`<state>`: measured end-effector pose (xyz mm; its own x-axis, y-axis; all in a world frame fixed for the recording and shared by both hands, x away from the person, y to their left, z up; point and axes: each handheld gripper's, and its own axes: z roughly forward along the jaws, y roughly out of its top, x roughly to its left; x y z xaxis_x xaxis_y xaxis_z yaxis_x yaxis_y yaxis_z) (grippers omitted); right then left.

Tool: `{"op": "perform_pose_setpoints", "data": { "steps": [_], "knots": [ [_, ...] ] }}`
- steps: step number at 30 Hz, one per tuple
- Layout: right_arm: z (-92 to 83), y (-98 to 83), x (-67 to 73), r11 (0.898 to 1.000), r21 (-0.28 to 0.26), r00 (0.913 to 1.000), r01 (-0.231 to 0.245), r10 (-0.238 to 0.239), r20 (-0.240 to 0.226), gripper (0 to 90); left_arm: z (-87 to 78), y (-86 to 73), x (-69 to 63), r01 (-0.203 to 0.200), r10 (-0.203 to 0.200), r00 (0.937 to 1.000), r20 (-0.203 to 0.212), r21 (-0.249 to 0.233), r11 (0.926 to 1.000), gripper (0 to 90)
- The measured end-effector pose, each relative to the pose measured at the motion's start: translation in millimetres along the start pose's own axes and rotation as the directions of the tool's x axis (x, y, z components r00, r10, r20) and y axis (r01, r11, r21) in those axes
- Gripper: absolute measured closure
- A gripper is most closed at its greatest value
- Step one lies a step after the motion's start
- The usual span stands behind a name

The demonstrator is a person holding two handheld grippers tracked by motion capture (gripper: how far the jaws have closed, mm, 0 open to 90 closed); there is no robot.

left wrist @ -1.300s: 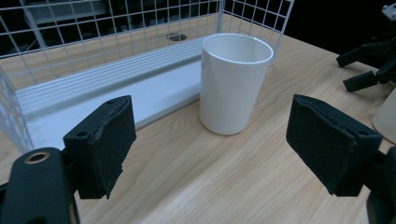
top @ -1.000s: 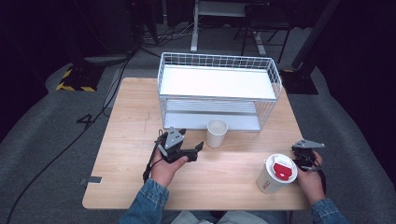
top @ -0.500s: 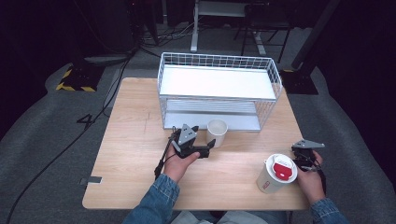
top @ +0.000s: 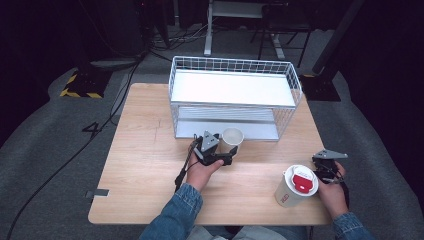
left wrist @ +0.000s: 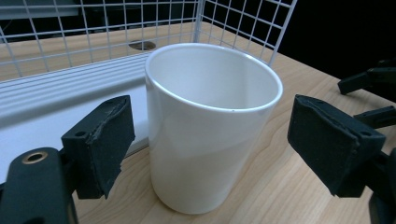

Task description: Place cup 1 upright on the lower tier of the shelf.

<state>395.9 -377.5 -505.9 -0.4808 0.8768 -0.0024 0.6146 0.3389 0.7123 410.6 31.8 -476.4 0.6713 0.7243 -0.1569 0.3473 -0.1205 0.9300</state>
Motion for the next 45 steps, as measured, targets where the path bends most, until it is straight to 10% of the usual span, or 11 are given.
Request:
{"op": "perform_pose_setpoints", "data": {
  "steps": [21, 45],
  "knots": [
    [0.0, 0.0, 0.0, 1.000, 0.000, 1.0000, 0.000, 0.000, 0.000, 0.0, 42.1, -7.5, -7.0, -0.036, 0.042, 0.9965, -0.072, 0.091, 0.9952, 15.3],
    [0.0, 0.0, 0.0, 1.000, 0.000, 1.0000, 0.000, 0.000, 0.000, 0.0, 43.2, -5.7, -8.7, -0.042, 0.050, 0.9955, -0.080, 0.108, 0.9933, 22.1]
  ]
}}
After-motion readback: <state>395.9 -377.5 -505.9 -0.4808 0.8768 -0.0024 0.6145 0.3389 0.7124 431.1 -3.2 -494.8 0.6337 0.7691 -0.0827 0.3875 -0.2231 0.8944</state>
